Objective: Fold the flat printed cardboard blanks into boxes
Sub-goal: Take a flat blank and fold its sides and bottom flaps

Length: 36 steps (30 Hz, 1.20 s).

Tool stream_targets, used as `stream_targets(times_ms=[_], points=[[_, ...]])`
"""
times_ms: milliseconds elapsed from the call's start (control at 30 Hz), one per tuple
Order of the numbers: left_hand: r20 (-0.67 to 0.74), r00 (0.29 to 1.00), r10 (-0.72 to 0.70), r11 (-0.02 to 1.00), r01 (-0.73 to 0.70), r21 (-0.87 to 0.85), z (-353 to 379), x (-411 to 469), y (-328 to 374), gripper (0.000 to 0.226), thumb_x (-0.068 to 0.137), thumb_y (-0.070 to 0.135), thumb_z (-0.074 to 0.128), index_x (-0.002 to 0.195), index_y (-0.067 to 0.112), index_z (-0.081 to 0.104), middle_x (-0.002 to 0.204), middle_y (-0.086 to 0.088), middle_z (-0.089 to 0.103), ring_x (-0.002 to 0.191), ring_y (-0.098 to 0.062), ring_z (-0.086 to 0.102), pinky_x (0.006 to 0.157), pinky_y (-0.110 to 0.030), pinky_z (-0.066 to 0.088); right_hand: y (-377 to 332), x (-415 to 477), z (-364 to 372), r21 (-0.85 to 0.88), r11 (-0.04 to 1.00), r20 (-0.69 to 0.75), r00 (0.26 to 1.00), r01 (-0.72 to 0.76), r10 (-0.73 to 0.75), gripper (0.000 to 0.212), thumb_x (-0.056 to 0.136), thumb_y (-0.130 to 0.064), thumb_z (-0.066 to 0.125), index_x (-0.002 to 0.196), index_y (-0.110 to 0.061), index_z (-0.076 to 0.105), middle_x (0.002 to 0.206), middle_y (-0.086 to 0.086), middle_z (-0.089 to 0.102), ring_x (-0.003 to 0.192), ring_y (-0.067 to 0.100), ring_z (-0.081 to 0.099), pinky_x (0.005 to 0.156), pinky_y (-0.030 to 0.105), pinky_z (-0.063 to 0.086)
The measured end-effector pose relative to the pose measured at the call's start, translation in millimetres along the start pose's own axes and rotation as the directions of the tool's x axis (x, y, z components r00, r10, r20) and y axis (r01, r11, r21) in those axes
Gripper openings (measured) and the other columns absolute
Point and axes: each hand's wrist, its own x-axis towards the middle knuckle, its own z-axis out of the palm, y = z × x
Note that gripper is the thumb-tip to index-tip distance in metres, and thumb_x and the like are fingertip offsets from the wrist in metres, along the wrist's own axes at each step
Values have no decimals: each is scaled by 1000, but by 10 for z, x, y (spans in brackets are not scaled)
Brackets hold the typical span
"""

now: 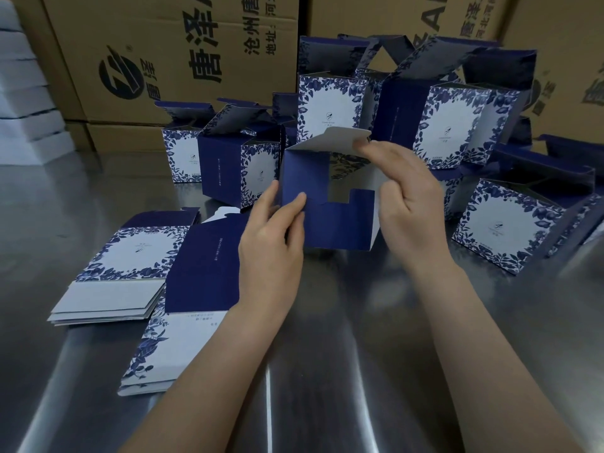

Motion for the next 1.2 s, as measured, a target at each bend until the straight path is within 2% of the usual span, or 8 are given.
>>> stream_targets(times_ms=[133,267,533,733,867,967,1100,1200], points=[[-37,999,5,1000,-6,-16,1,7,-26,27,94,1,61,119,7,70,139,-13,56,118,-29,61,97,-41,49,0,1,-58,39,999,59,998,3,-5,57,78,-1,32,121,-14,67,130,-1,62,127,16,52,110,32,39],[-68,998,17,1000,-19,-25,-12,18,-19,27,92,-1,62,117,5,71,137,-11,58,117,-27,62,98,-42,50,64,39,-112,80,997,64,998,-9,3,60,77,0,33,118,-30,64,119,-22,60,119,5,55,104,32,45],[-145,985,89,993,-99,-69,-20,5,14,23,90,0,64,112,3,73,130,-13,62,107,-27,64,94,-41,52,227,38,-76,23,977,-15,977,212,-211,45,87,11,48,120,-15,66,119,-3,62,115,24,59,94,50,48],[-204,978,44,985,-77,-156,-39,12,65,20,89,0,68,108,3,75,124,-11,65,99,-5,60,89,-21,50,245,-10,22,4,977,-52,976,214,-213,46,85,5,64,127,-13,62,124,7,52,115,28,53,99,40,46],[-203,974,-97,952,31,-304,-80,17,129,20,88,0,69,105,8,75,119,-1,65,106,8,57,90,-32,55,211,-42,99,262,964,-125,992,55,-23,49,79,0,72,115,-27,55,129,4,43,124,23,47,95,37,51],[-148,971,-188,915,118,-385,-119,40,175,33,87,-1,67,115,16,68,117,3,63,104,-1,60,90,-39,55,187,-51,154,498,862,-149,969,-100,199,56,75,-1,74,121,-18,48,132,5,43,122,18,48,100,30,48],[-70,969,-238,876,183,-447,-142,66,181,52,88,0,66,136,16,56,117,-4,60,92,7,59,80,-16,52,158,-64,204,566,802,-103,949,-191,299,51,84,4,69,129,-15,53,135,8,44,123,13,51,106,28,44],[-67,965,-253,871,197,-450,-136,91,151,53,91,5,65,142,12,50,110,-1,54,81,11,54,74,-5,44,132,-72,211,635,734,-19,944,-242,328,43,88,5,65,125,-15,59,136,12,53,124,18,55,108,37,45]])
